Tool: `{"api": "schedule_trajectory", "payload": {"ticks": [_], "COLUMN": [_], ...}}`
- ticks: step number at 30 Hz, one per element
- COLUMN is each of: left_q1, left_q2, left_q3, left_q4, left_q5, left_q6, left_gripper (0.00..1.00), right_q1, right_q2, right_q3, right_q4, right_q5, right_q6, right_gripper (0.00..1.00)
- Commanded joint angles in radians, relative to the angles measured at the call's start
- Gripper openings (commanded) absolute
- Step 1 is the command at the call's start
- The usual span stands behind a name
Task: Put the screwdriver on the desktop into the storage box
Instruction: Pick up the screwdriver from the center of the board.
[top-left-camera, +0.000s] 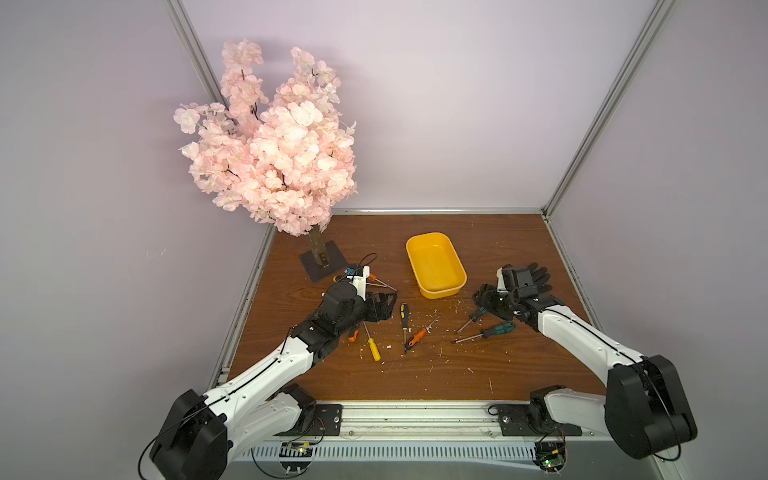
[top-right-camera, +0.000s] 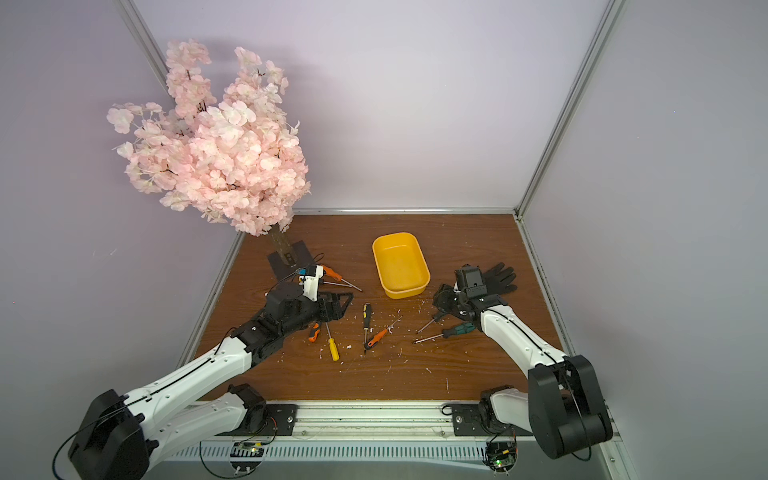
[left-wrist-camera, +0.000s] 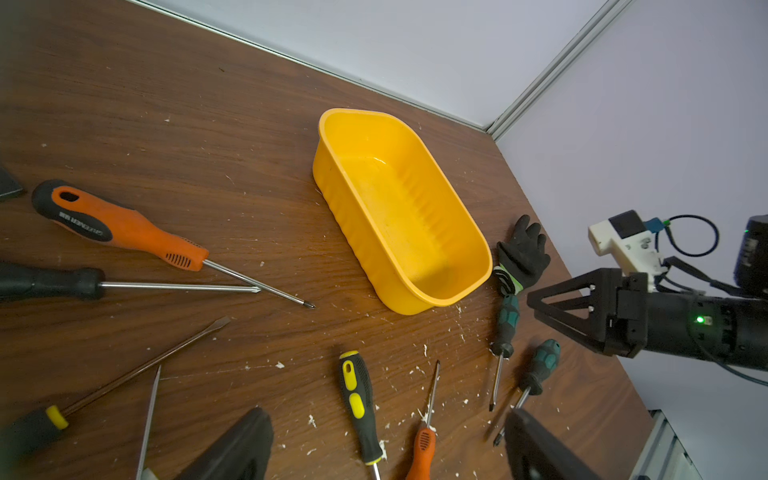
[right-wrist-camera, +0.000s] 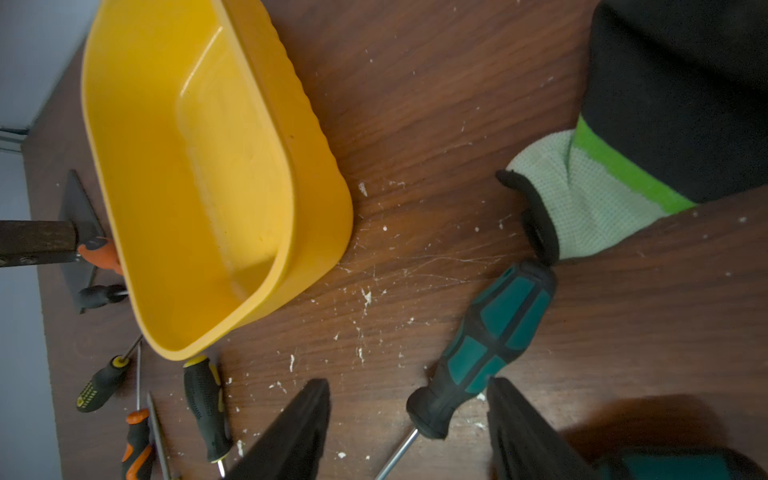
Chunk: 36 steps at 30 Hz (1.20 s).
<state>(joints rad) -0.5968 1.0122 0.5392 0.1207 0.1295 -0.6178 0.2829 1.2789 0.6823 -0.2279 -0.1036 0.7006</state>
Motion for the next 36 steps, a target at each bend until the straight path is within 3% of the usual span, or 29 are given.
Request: {"api": "schedule_trajectory", "payload": {"ticks": [1, 15, 36], "left_q1": [-0.017, -0.02, -0.019], "left_q2": [0.002, -0.049, -0.072], "left_q3": [0.028, -0.018, -0.035], "left_q4": [-0.017, -0.024, -0.024], "left_q5": [-0.031, -0.062, -0.069], "left_q6": [0.011, -0.012, -0.039], "left_gripper": [0.9, 0.91, 0.91], "right_q1": [0.01, 0.069, 0.076], "right_q2": [0.039, 0.189, 0.238], "right_q3": [-0.015, 0.017, -0.047], "right_q4": [0.025, 0.015, 0.098], "right_q5": [0.039, 0.144, 0.152], "right_q6": [0.035, 0.084, 0.212], "right_gripper": [0.63, 0.5, 0.34]}}
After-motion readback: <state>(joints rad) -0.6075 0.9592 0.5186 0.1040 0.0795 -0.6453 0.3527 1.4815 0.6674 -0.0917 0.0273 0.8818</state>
